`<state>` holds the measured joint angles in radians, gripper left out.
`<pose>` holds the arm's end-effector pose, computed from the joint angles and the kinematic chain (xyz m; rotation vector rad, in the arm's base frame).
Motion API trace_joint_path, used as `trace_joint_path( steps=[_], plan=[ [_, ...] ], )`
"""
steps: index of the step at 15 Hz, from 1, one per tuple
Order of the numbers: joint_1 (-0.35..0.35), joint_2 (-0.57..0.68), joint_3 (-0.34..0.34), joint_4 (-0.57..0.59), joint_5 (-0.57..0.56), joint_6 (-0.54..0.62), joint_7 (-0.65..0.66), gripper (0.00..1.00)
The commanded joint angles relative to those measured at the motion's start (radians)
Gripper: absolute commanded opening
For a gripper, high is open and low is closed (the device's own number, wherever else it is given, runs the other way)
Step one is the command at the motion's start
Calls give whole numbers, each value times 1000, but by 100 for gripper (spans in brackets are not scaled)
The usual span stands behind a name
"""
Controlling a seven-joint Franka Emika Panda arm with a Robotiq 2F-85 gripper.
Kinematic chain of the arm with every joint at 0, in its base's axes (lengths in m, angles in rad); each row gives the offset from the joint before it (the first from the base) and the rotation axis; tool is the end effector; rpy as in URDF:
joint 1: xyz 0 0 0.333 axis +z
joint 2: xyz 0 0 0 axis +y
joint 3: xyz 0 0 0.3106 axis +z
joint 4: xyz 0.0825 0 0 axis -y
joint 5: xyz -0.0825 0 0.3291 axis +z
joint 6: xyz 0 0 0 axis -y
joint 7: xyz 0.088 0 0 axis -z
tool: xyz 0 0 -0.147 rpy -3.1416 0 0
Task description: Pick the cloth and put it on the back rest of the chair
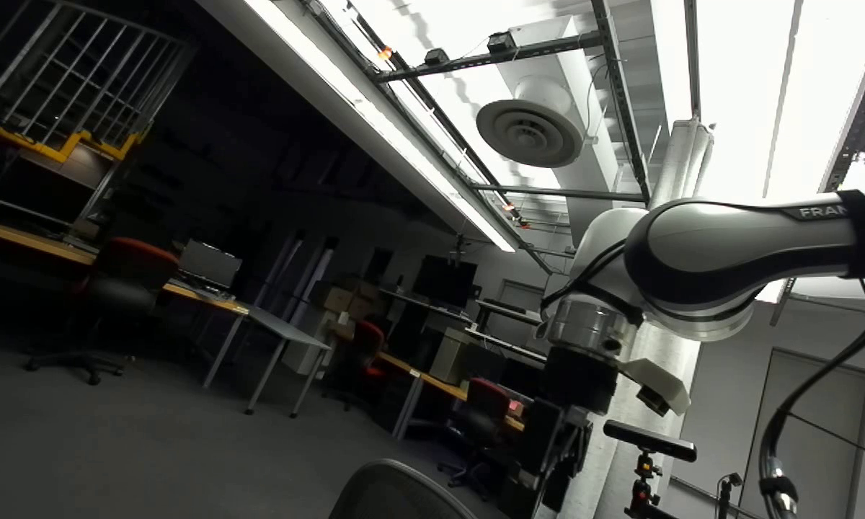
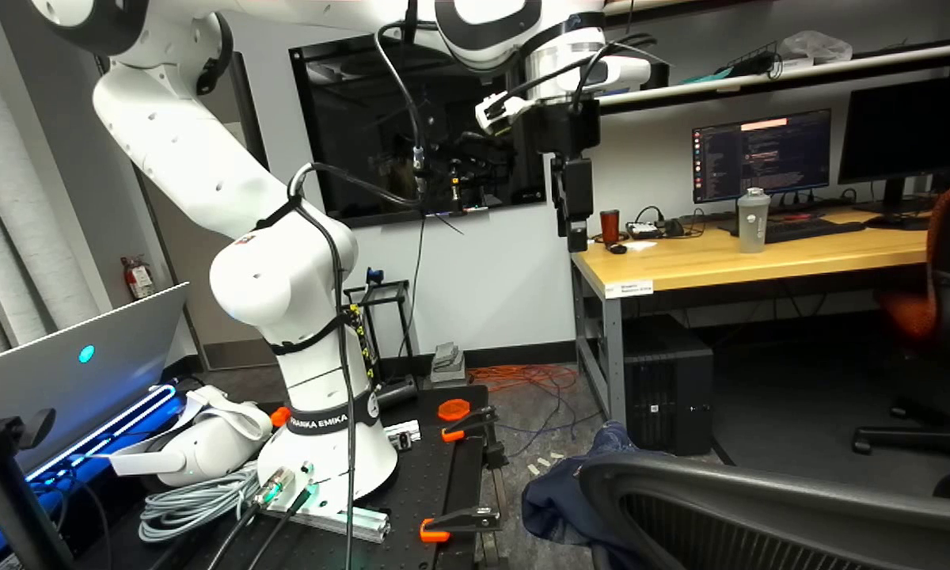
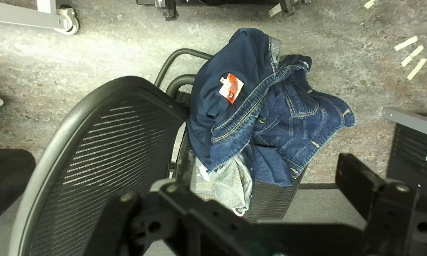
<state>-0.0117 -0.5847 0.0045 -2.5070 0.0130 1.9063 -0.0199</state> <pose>0.3204 -0.0008 0.4533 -3.1315 -0.0118 0.0248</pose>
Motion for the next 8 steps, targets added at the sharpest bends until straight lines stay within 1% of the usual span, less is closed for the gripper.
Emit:
trace_joint_path(
  steps=[1, 6, 8],
  plan=[
    [5, 0, -4, 2, -3, -2, 2, 100],
    [5, 47, 0, 5, 5, 48, 19, 100],
    [5, 75, 6, 0, 7, 95, 32, 100]
  ],
)
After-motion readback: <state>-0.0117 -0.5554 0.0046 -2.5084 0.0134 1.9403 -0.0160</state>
